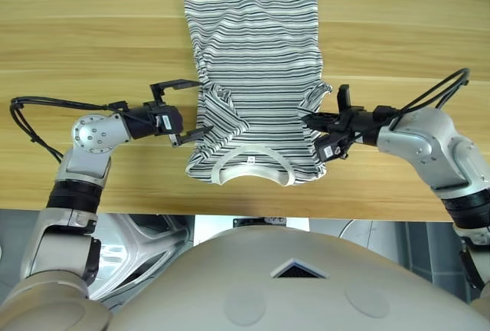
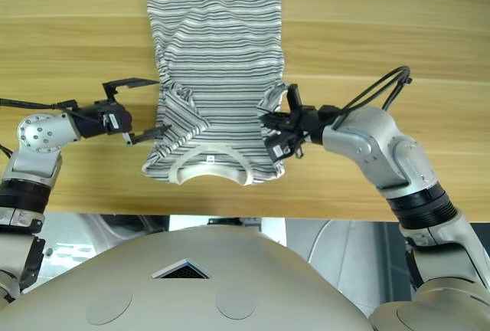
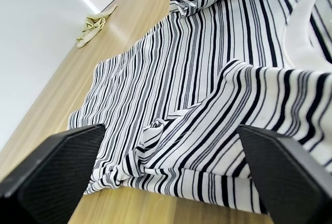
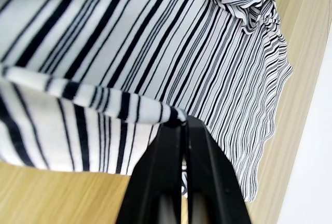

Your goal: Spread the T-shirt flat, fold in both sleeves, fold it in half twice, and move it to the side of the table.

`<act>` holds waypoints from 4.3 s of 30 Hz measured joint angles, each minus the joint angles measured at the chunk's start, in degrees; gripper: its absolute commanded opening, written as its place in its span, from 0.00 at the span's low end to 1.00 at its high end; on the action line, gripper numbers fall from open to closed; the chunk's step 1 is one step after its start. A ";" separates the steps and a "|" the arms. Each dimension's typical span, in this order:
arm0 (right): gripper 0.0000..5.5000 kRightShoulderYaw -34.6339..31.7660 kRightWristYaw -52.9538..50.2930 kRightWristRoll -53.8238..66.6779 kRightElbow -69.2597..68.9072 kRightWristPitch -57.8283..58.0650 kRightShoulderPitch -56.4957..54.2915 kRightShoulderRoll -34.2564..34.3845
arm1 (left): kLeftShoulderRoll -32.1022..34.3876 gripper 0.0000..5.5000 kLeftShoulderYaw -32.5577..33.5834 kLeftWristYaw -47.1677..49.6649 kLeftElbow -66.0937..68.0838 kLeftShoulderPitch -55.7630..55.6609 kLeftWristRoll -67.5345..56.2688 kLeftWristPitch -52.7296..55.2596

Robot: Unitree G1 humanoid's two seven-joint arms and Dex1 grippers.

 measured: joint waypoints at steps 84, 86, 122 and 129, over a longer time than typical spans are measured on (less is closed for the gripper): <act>0.98 -16.84 4.33 23.66 18.65 -11.33 17.40 -10.03 | 14.28 0.98 0.58 -19.58 -0.58 10.37 -8.84 -1.40; 0.98 -15.63 4.40 24.13 18.26 -11.76 17.08 -9.94 | 13.66 0.98 -0.43 -19.59 -1.16 10.32 -9.26 -1.38; 0.78 -2.18 5.35 27.78 11.27 -11.33 15.30 -4.60 | 6.70 0.64 -6.53 -15.05 -0.43 6.77 -7.88 -2.75; 0.52 -0.93 5.45 27.40 11.21 -11.34 15.73 -4.92 | 7.01 0.41 -7.63 -15.77 -0.18 6.79 -7.38 -4.00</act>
